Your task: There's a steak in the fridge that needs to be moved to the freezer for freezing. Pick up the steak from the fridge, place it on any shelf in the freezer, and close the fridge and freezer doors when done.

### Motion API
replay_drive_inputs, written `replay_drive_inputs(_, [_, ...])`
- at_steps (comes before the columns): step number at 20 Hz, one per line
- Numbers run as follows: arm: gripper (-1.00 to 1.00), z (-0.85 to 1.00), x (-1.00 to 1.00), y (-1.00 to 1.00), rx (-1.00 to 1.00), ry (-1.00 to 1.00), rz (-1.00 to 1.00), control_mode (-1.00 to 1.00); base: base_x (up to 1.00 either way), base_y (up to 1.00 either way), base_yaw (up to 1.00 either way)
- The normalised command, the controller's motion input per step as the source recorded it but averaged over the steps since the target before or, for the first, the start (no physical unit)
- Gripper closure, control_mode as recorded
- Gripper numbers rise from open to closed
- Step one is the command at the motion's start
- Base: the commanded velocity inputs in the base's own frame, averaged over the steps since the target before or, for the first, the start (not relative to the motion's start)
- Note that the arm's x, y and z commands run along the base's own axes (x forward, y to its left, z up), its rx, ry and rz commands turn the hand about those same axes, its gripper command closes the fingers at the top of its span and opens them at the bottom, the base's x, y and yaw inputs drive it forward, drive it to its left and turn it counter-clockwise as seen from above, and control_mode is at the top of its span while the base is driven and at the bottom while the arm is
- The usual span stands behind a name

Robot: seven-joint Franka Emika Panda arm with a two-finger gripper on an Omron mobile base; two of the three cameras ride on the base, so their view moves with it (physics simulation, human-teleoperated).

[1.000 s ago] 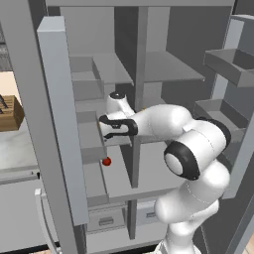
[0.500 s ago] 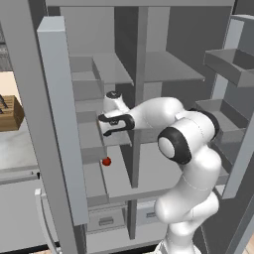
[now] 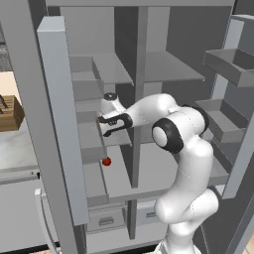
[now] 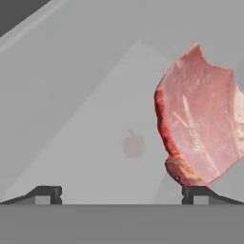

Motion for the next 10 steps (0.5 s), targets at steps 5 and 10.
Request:
replay_drive_inputs(5, [-1.0,-0.08,0.41,0.14,0.0,-0.01,-0.07,-1.0,0.0,0.0,0.0])
replay_drive_inputs(10, [-1.0,0.0,0.38,0.0,0.0,0.01,-0.01,-1.0,0.0,0.0,0.0])
